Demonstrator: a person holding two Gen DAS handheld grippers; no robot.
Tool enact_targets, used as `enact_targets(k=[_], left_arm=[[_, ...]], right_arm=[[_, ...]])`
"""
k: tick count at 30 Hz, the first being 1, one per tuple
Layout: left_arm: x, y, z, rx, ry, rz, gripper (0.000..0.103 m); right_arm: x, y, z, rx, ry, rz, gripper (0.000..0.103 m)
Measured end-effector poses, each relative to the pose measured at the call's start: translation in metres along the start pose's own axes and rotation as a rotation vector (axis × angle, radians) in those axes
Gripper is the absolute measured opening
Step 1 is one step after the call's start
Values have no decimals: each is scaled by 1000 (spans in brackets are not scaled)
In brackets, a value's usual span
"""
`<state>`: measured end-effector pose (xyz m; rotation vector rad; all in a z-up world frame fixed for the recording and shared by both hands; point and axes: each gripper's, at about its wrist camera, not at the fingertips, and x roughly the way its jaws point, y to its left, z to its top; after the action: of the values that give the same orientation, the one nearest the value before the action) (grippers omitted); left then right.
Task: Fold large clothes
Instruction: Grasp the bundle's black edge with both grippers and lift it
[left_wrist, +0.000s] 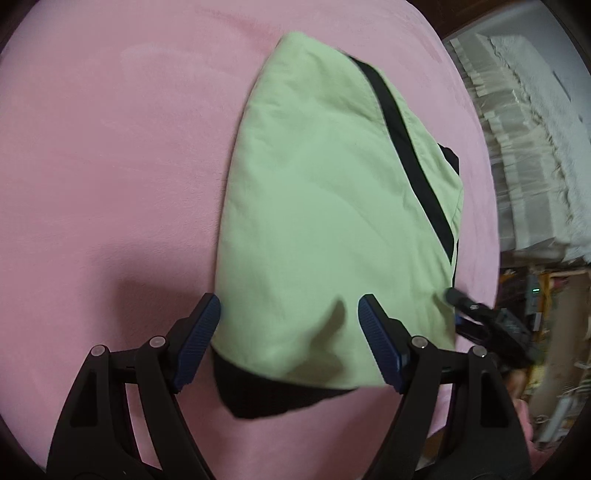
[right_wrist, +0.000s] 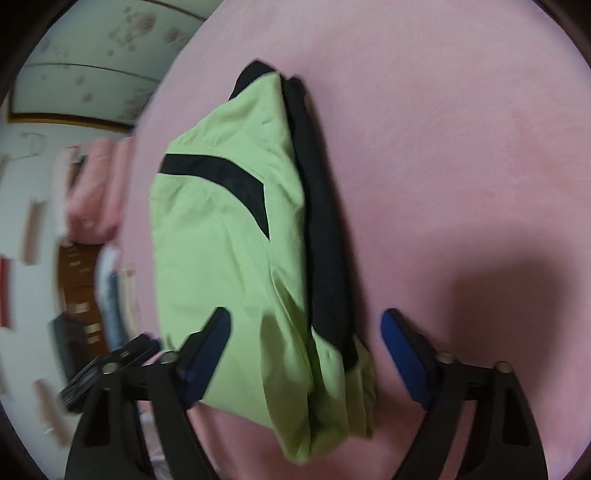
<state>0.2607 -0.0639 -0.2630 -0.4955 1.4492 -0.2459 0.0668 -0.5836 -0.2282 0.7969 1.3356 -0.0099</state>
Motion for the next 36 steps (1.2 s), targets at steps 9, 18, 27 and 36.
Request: enact_targets(k=[9, 18, 27, 36], left_arm=[[44, 6, 31, -19, 14, -12, 71], [50, -28, 27, 1, -89, 159, 61], [34, -118, -30, 198, -395, 451, 31], [-1, -107, -80, 212, -382, 280, 24]], right_arm=[[42, -19, 43, 18, 105, 217, 37], [37, -1, 43, -81, 30, 180, 16], [10, 42, 21, -123, -101, 134, 14], [-34, 95, -27, -285, -137, -48, 13]])
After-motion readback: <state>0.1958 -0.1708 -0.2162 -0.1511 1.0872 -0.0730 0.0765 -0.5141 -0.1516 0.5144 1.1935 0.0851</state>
